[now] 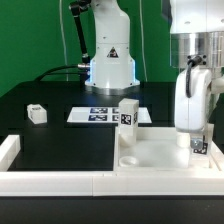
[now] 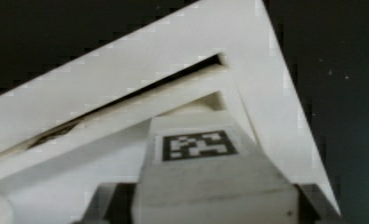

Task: Assemble square table

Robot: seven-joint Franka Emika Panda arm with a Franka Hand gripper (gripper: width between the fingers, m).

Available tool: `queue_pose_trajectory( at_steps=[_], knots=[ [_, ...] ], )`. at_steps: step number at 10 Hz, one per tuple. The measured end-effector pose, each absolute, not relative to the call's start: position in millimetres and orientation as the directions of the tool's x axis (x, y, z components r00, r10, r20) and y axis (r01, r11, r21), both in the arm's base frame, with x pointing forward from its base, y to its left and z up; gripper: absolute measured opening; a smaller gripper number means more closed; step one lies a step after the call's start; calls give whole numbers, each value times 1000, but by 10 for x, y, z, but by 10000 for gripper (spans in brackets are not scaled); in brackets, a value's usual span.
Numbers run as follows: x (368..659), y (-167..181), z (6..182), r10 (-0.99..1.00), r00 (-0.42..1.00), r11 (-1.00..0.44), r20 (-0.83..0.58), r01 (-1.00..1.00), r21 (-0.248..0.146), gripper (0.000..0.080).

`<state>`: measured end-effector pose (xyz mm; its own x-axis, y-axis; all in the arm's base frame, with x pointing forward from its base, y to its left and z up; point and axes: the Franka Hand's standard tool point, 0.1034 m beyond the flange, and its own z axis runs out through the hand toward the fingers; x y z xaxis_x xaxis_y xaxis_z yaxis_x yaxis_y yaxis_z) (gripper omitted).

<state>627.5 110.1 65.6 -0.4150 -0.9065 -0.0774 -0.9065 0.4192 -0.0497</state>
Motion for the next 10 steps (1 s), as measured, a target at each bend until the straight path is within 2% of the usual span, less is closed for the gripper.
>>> queue_pose_trajectory(
  at_steps=[2,3,4,5,6,7,8,10],
  knots=[
    [6262,1085,642,-914,-399,403,-71,-914,-49,296],
    [6260,1084,638,-914,-399,403,-70,-914,-48,518],
    [6260,1084,636,-914,-399,403,-70,-914,-48,518],
    [6270,1068,656,-924,-376,380,-70,-924,-53,624],
    [6283,971,848,-951,-299,305,-82,-949,-74,642],
    [6229,822,1013,-951,-296,303,-91,-949,-88,647],
    [6240,719,1072,-956,-279,287,-87,-953,-99,647],
    [6227,748,1029,-957,-278,285,-82,-954,-94,649]
  ],
)
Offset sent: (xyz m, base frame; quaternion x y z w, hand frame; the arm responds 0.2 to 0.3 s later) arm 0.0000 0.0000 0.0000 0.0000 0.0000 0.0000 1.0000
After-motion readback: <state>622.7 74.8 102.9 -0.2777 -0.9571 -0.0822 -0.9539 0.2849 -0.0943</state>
